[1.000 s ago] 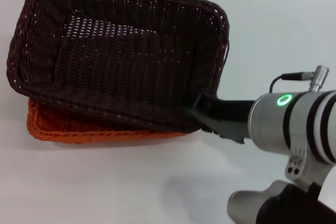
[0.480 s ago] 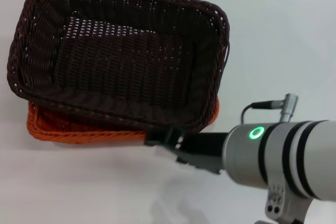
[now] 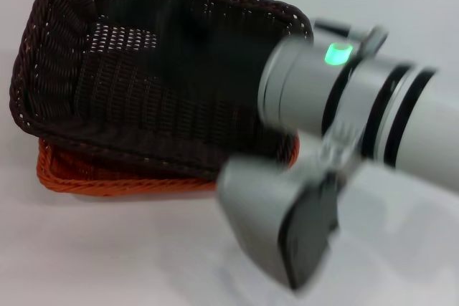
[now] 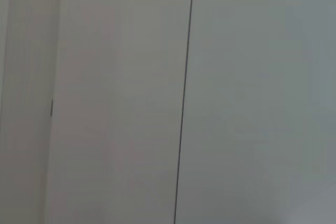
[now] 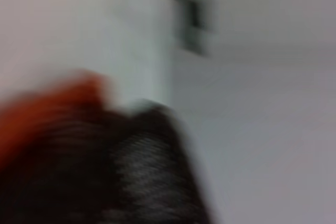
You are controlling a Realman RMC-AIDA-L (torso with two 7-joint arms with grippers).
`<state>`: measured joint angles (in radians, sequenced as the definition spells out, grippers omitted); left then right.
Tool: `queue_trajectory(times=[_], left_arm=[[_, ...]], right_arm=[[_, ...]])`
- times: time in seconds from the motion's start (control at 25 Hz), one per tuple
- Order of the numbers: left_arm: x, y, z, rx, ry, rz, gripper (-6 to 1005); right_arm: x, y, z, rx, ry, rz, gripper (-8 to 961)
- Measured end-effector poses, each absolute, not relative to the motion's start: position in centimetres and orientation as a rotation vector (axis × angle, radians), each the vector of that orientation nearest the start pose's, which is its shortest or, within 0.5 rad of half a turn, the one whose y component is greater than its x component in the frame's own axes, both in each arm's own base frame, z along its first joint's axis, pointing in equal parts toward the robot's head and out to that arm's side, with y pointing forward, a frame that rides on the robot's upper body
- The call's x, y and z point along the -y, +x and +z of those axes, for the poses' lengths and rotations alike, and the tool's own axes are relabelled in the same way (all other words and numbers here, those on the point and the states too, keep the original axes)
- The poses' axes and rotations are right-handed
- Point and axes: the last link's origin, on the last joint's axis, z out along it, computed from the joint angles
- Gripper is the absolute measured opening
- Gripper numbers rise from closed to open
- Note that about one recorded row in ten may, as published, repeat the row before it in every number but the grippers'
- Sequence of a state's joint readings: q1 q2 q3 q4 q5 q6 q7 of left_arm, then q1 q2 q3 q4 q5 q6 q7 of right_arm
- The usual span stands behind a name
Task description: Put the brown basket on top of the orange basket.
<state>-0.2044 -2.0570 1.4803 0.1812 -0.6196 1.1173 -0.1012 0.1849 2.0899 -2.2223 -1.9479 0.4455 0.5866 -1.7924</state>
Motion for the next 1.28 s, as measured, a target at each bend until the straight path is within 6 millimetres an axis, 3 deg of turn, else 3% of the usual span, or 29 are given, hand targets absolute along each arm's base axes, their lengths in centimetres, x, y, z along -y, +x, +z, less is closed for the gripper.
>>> queue_trajectory(times=[0.2,0.4,0.56,0.6,0.72,0.8,0.84,0.88,0.92,1.04,1.08,1.12,1.24,1.28], left_arm=[[-24.2,-44.8,8.3,0.743,-0.925,-0.453,666],[-24.2,-44.5,8.7,0.726,-0.904,-0.493,666],[-24.5,-44.2,8.7,0.71,-0.914,-0.497,666],[-24.7,-44.2,9.0,0.702,-0.916,-0.497,666],[-24.8,-44.2,9.1,0.7,-0.916,-0.498,665],[-24.8,-44.1,9.1,0.697,-0.916,-0.499,665],[-24.9,-44.1,9.2,0.696,-0.916,-0.501,665],[-24.9,-44.1,9.2,0.7,-0.916,-0.503,665],[-24.9,-44.1,9.2,0.7,-0.916,-0.503,665],[-24.9,-44.2,9.2,0.699,-0.916,-0.501,665],[-24.9,-44.2,9.2,0.698,-0.916,-0.5,665],[-24.9,-44.2,9.2,0.696,-0.917,-0.498,665],[-24.9,-44.2,9.3,0.697,-0.914,-0.499,665],[-24.8,-44.2,9.4,0.697,-0.909,-0.503,665]], right_arm=[[-28.4,1.3,-2.8,0.996,-1.785,0.229,679],[-30.6,3.9,0.4,0.518,-1.553,0.394,679],[-31.1,6.0,0.7,0.309,-1.476,0.512,679],[-30.7,7.7,1.1,0.183,-1.412,0.661,679],[-30.4,8.3,1.3,0.158,-1.384,0.713,679],[-29.5,9.9,1.7,0.122,-1.324,0.823,679],[-29.1,10.8,1.8,0.119,-1.301,0.856,679],[-28.0,13.1,1.9,0.115,-1.24,0.949,679],[-28.0,13.1,1.9,0.115,-1.24,0.949,679],[-26.4,16.8,2.5,0.087,-1.159,1.146,680],[-25.5,19.5,3.1,0.058,-1.133,1.272,680],[-25.5,19.5,3.1,0.058,-1.133,1.272,680],[-25.3,22.5,3.7,-0.007,-1.126,1.323,680],[-25.5,24.3,3.6,-0.047,-1.148,1.257,680]])
